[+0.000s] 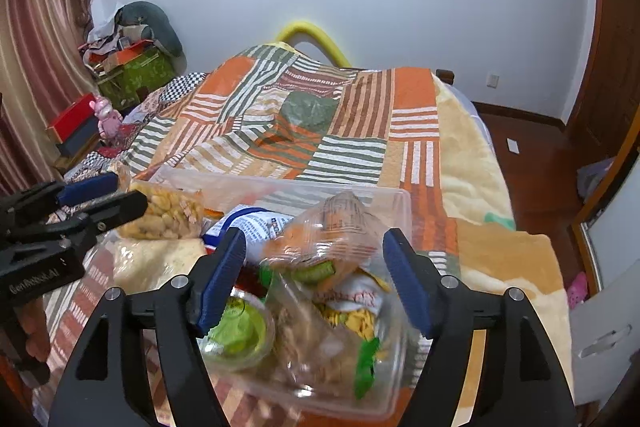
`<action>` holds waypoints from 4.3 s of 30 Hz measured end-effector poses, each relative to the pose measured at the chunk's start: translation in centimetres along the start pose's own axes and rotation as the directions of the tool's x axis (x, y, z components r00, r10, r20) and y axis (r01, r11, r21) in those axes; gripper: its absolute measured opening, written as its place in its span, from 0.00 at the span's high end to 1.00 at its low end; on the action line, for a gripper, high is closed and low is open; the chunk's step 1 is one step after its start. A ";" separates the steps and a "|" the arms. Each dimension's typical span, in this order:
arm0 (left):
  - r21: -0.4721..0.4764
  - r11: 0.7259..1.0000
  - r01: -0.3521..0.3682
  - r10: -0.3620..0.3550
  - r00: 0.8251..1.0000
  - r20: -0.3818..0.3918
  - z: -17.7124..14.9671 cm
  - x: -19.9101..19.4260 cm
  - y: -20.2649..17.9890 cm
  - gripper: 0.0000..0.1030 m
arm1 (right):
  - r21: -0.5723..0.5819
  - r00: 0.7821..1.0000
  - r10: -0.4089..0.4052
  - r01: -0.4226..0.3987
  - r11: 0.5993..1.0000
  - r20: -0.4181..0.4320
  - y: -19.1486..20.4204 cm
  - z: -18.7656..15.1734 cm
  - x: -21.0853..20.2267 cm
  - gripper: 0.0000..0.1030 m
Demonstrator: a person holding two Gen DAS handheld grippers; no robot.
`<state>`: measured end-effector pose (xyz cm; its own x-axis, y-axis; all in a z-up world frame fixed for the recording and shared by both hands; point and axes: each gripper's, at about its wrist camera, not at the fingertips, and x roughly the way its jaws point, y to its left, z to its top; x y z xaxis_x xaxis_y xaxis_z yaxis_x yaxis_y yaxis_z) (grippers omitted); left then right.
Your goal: Organize snacks
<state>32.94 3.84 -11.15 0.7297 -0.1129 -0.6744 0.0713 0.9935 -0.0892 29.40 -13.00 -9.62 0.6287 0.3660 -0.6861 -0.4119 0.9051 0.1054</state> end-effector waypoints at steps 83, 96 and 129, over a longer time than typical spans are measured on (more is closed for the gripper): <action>0.009 0.996 0.089 -0.089 0.996 0.020 -3.7 -4.7 -3.4 0.57 | 0.010 0.994 0.074 -0.075 0.997 0.083 1.7 -3.3 -4.2 0.78; -0.013 0.998 0.067 -0.067 0.998 -0.014 -1.1 0.5 -2.6 0.57 | 0.002 0.998 0.066 -0.066 0.998 0.004 2.0 -1.6 1.0 0.78; 0.004 1.000 0.025 -0.025 0.964 0.265 -2.5 -17.9 -3.7 0.52 | -0.005 0.960 0.069 -0.070 0.998 0.272 3.0 -1.2 -16.1 0.56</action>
<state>17.94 2.09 -0.59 0.8819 -0.1288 -0.4536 0.0917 0.9905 -0.1029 17.23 -16.43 0.90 0.7548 0.4724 -0.4551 -0.4582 0.8762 0.1497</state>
